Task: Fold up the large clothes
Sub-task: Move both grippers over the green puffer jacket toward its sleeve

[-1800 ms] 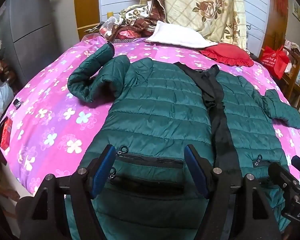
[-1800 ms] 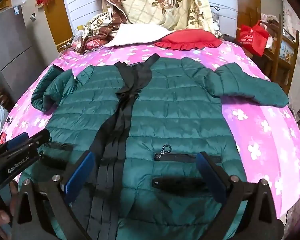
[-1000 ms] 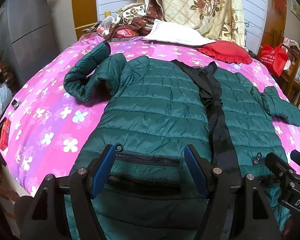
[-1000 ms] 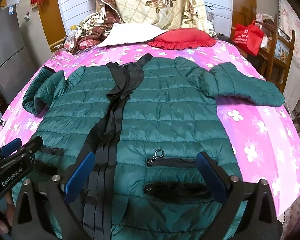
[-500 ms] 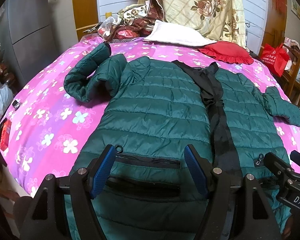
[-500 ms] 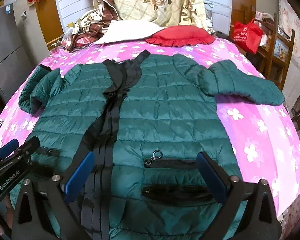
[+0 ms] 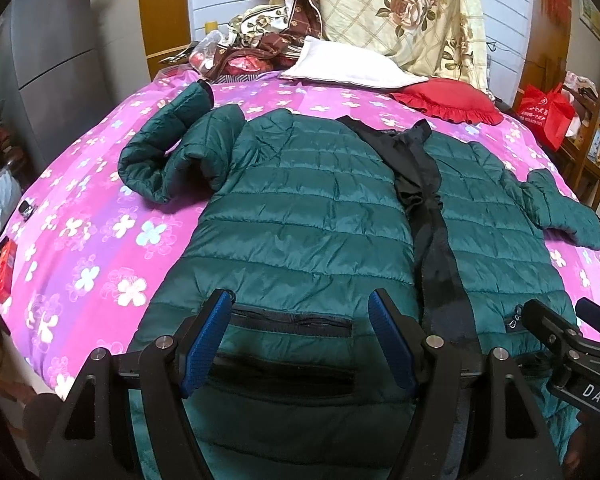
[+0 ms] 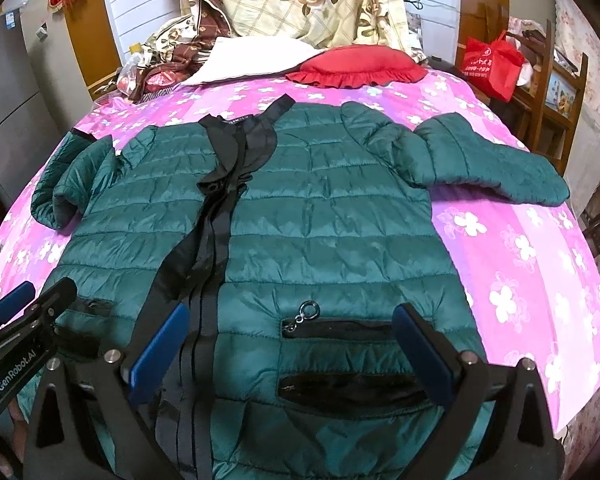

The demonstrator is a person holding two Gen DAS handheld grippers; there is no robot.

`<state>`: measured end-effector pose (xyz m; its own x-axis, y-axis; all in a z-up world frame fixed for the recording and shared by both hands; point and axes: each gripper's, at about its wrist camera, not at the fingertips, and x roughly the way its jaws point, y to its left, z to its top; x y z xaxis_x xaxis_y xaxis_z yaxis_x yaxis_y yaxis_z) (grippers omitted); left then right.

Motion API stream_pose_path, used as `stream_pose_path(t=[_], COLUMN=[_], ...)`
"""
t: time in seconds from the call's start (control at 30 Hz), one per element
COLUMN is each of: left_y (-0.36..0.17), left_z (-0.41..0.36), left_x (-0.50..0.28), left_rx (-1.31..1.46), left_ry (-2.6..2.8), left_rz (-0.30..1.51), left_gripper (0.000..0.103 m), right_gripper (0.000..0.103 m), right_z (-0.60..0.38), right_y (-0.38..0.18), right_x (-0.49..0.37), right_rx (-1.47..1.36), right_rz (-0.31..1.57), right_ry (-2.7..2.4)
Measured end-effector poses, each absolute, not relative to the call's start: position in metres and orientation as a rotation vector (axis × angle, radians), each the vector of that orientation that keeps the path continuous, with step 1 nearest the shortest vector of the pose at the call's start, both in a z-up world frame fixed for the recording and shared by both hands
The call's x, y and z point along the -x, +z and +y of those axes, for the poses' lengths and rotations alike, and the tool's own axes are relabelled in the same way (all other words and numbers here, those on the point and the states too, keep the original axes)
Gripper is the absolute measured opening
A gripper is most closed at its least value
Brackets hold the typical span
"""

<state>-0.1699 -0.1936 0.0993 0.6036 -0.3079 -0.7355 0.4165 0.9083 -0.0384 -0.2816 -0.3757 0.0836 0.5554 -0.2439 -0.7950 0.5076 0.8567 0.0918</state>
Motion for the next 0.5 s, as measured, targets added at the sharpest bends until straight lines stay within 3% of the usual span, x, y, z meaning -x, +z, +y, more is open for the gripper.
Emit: stream_pose_path(t=[0.5], left_y=[0.0963], left_z=[-0.2019], left_x=[0.1597], left_rx=[-0.153], left_ry=[-0.424], left_rz=[0.841], left_gripper=[0.039], right_gripper=[0.103], right_z=[-0.3769], right_y=[0.0767], right_x=[0.2714], right_rx=[-0.385], right_rz=[0.885], right_ry=[-0.418])
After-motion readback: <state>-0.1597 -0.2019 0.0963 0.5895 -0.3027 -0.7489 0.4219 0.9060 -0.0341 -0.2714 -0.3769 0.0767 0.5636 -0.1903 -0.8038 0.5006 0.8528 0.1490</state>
